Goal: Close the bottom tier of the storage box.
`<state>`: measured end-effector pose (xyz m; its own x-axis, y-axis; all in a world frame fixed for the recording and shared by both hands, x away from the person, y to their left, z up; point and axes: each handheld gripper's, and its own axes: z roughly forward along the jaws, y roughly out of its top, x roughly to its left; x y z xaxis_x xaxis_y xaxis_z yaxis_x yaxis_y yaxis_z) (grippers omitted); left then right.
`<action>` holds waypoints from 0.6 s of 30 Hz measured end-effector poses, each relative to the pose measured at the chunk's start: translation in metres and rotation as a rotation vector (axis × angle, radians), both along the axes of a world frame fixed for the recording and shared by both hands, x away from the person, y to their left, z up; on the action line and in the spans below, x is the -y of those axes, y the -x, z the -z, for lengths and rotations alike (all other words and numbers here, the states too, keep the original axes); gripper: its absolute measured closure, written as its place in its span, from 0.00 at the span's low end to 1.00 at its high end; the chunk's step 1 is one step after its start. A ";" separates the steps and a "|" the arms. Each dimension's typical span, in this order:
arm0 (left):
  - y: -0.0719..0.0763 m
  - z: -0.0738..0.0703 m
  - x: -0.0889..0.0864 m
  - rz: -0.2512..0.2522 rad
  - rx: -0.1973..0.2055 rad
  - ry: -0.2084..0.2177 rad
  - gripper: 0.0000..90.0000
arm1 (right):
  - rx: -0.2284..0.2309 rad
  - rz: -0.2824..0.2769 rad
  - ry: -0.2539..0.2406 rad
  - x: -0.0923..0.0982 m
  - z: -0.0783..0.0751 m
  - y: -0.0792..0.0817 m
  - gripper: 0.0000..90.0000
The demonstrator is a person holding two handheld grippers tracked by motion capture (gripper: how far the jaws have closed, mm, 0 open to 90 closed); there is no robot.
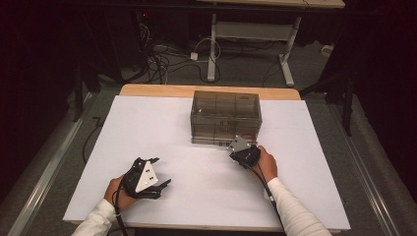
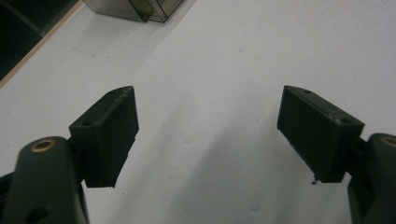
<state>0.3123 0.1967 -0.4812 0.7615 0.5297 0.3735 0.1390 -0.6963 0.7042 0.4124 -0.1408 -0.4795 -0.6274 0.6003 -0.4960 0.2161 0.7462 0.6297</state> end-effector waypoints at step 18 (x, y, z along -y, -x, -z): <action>-0.001 0.001 0.000 0.000 -0.004 0.000 0.22 | 0.005 0.019 0.013 -0.002 -0.001 -0.007 1.00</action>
<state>0.3129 0.1968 -0.4817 0.7631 0.5296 0.3705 0.1416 -0.6963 0.7036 0.4196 -0.1387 -0.4784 -0.6136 0.6052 -0.5072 0.2270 0.7504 0.6208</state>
